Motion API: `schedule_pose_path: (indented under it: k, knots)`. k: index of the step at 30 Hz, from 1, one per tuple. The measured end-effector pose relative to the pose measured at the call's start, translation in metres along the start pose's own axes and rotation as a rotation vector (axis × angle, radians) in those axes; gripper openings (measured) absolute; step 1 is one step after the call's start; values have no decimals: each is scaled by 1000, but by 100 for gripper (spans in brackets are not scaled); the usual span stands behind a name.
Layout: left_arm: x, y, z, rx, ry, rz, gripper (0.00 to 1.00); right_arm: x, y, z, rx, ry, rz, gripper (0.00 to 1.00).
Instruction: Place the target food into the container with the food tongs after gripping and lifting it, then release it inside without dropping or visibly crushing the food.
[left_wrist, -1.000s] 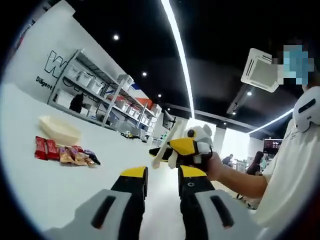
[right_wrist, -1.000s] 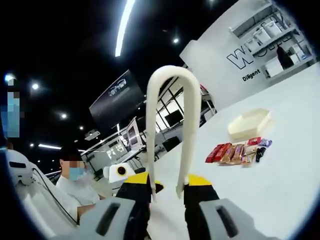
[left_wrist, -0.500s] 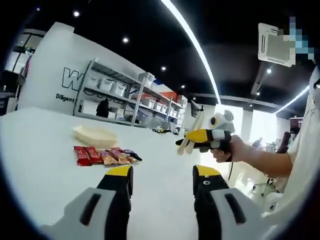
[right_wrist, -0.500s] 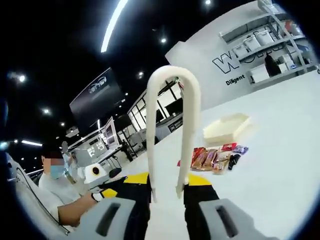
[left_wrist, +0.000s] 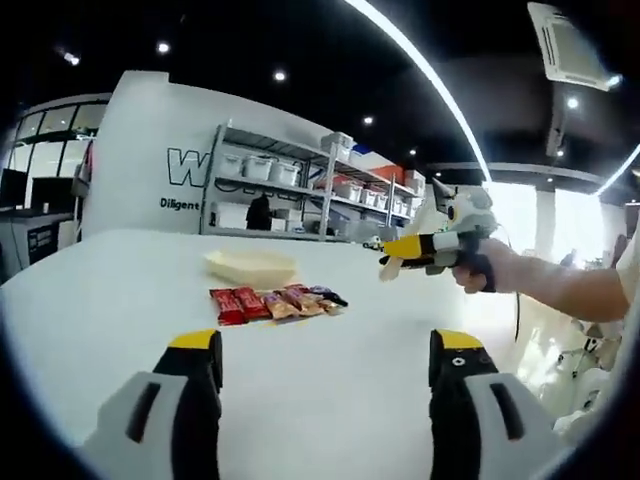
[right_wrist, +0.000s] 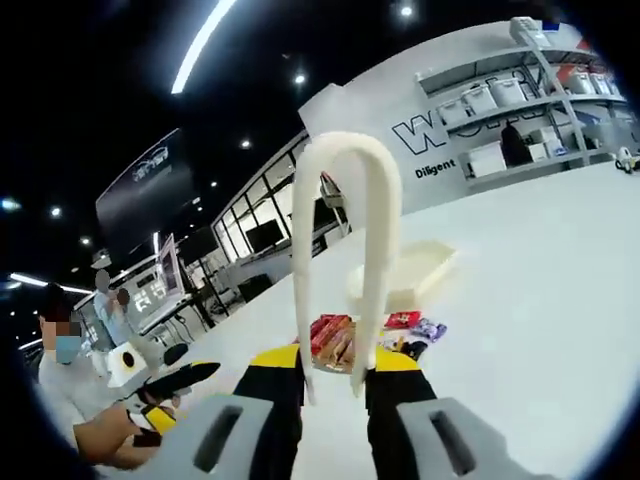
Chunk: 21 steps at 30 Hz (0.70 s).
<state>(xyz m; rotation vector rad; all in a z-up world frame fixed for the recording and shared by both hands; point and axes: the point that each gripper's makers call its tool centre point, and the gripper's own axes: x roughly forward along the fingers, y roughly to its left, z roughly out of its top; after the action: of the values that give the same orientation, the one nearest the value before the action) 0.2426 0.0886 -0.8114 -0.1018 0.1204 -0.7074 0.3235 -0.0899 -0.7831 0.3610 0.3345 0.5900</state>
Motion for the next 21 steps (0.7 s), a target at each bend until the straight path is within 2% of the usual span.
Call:
schedule_pose_path:
  k: [4,8,11,13,21]
  knots:
    - [-3,8,-6,-19,18,26,88,10,-12,-2,6,7,-25,17]
    - [-6,16,-12,-38,31,42,89,18,-22,-4,-30,23,-63,17]
    - [-6,18,-13,-27,35,56,91,24,-28,-4,-39,26,-85,17]
    - [-6,20,-18,-10,59,71,92,26,-31,-3,-27,23,-91,17]
    - [-5,19,-19,27,84,75,94,39,-43,-9,-57,45,-127,17]
